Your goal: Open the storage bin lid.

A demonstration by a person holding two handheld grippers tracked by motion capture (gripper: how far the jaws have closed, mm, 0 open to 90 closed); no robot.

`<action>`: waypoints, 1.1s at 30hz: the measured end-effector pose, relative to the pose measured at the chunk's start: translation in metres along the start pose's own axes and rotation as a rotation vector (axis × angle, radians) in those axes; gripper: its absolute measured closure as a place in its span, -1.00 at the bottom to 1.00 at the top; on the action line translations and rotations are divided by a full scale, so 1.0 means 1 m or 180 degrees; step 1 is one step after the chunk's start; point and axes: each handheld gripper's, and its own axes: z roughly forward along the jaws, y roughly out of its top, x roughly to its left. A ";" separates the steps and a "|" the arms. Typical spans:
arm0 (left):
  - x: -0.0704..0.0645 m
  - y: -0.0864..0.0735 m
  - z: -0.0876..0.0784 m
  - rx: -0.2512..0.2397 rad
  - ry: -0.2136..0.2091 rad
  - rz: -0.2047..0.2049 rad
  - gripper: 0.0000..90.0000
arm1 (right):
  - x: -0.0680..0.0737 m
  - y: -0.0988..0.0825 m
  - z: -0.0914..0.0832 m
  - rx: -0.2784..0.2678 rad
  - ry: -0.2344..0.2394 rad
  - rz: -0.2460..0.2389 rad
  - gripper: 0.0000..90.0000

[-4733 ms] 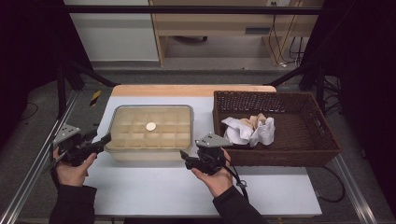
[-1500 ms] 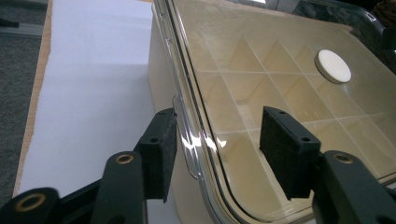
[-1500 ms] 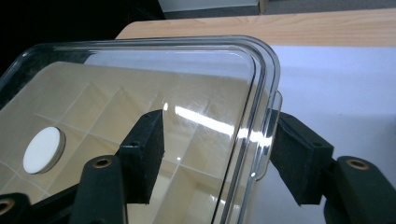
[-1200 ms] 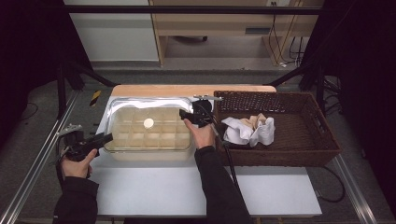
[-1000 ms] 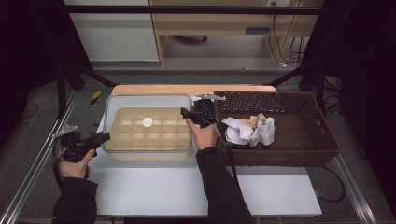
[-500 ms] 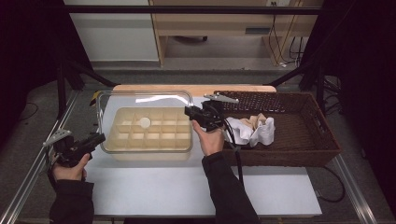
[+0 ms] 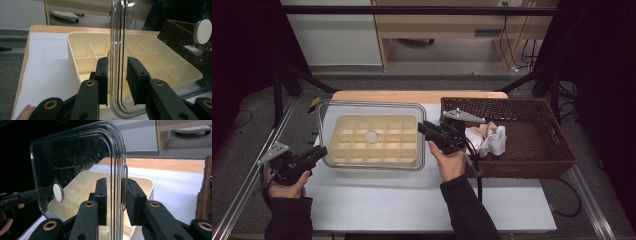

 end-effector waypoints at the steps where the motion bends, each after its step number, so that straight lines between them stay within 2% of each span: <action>1: 0.000 0.000 0.000 0.0000 0.0000 0.0000 0.57 | 0.000 0.000 0.000 0.0000 0.0000 0.0000 0.64; 10: -0.023 -0.013 -0.009 0.0153 -0.0078 0.0091 0.59 | 0.001 -0.009 -0.037 0.0013 0.0146 -0.0091 0.69; 17: -0.031 -0.021 -0.019 0.0148 -0.0143 0.0090 0.62 | 0.007 -0.017 -0.058 -0.0065 0.0266 -0.0127 0.73; 23: -0.035 -0.027 -0.031 0.0146 -0.0145 0.0080 0.63 | 0.009 -0.023 -0.064 -0.0090 0.0303 -0.0117 0.74; 25: -0.035 -0.029 -0.035 0.0135 -0.0140 0.0080 0.63 | 0.008 -0.029 -0.063 -0.0086 0.0351 -0.0072 0.74; 29: -0.035 -0.034 -0.042 0.0172 -0.0139 0.0057 0.64 | 0.006 -0.036 -0.062 -0.0019 0.0419 0.0009 0.74; 33: -0.036 -0.043 -0.051 0.0233 -0.0109 0.0027 0.64 | 0.009 -0.044 -0.062 0.0037 0.0483 0.0011 0.75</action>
